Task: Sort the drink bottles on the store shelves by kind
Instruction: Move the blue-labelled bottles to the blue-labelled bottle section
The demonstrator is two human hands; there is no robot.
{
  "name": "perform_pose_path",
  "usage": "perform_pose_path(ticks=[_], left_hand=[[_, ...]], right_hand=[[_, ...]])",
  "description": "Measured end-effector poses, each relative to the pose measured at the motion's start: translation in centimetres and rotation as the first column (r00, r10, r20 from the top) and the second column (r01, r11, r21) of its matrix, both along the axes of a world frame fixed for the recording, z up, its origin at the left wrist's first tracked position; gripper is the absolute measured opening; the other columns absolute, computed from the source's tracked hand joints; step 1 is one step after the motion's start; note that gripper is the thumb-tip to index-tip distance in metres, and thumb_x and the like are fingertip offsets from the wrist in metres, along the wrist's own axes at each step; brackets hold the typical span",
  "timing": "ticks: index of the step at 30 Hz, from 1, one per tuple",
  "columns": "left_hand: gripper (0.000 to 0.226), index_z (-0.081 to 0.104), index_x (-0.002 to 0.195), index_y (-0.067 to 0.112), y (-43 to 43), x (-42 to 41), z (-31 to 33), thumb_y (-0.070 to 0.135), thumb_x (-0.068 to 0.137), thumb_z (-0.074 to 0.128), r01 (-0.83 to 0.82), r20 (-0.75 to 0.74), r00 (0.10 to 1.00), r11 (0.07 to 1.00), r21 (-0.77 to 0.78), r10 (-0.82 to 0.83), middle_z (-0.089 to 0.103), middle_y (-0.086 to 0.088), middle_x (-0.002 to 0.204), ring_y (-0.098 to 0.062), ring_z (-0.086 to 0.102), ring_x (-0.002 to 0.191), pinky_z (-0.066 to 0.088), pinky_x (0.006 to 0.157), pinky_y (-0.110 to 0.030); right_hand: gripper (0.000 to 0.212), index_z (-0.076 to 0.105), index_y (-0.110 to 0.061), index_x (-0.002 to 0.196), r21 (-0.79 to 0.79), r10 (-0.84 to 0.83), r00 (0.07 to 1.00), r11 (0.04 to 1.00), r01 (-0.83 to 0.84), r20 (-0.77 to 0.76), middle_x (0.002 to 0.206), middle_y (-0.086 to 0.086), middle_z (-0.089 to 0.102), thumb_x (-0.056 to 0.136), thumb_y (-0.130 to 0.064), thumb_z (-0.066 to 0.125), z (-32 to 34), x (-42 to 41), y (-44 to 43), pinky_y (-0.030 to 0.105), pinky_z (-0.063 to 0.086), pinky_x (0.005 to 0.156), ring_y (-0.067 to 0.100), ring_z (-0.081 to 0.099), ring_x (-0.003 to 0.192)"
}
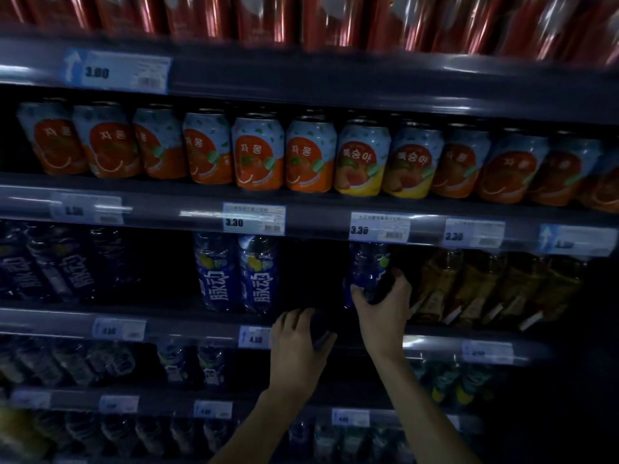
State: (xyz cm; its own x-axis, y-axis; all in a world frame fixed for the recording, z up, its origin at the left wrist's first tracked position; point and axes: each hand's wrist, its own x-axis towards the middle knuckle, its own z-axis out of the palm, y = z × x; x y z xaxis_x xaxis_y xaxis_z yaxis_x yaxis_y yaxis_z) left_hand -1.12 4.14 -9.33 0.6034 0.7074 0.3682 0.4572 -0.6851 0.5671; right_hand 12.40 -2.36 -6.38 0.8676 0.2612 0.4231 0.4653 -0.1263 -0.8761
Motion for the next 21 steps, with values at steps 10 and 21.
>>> perform_pose_path(ticks=[10, 21], left_hand=[[0.051, 0.059, 0.12, 0.015, -0.03, 0.32, -0.75, 0.05, 0.083, 0.062, -0.07, -0.02, 0.997, 0.994, 0.083, 0.072, 0.056, -0.002, 0.121, -0.022, 0.043, 0.12, 0.036, 0.104, -0.035], [0.059, 0.057, 0.122, 0.013, -0.24, -0.61, -0.6, 0.051, 0.079, 0.067, 0.016, 0.081, 0.997, 1.0, -0.006, -0.016, 0.052, -0.002, 0.125, -0.02, 0.042, 0.122, 0.036, 0.104, -0.039]], right_hand=[[0.075, 0.036, -0.024, 0.133, 0.116, 0.157, 0.972, 0.984, -0.138, -0.173, 0.108, -0.011, 0.059, 0.073, -0.02, 0.082, -0.05, 1.09, 0.88, 0.005, 0.044, 0.073, -0.003, 0.058, 0.094], [0.074, 0.04, -0.02, 0.129, 0.095, 0.116, 0.978, 0.99, -0.1, -0.175, 0.096, -0.022, 0.054, 0.07, -0.018, 0.084, 0.23, 1.04, 0.89, -0.002, 0.041, 0.062, -0.016, 0.054, 0.079]])
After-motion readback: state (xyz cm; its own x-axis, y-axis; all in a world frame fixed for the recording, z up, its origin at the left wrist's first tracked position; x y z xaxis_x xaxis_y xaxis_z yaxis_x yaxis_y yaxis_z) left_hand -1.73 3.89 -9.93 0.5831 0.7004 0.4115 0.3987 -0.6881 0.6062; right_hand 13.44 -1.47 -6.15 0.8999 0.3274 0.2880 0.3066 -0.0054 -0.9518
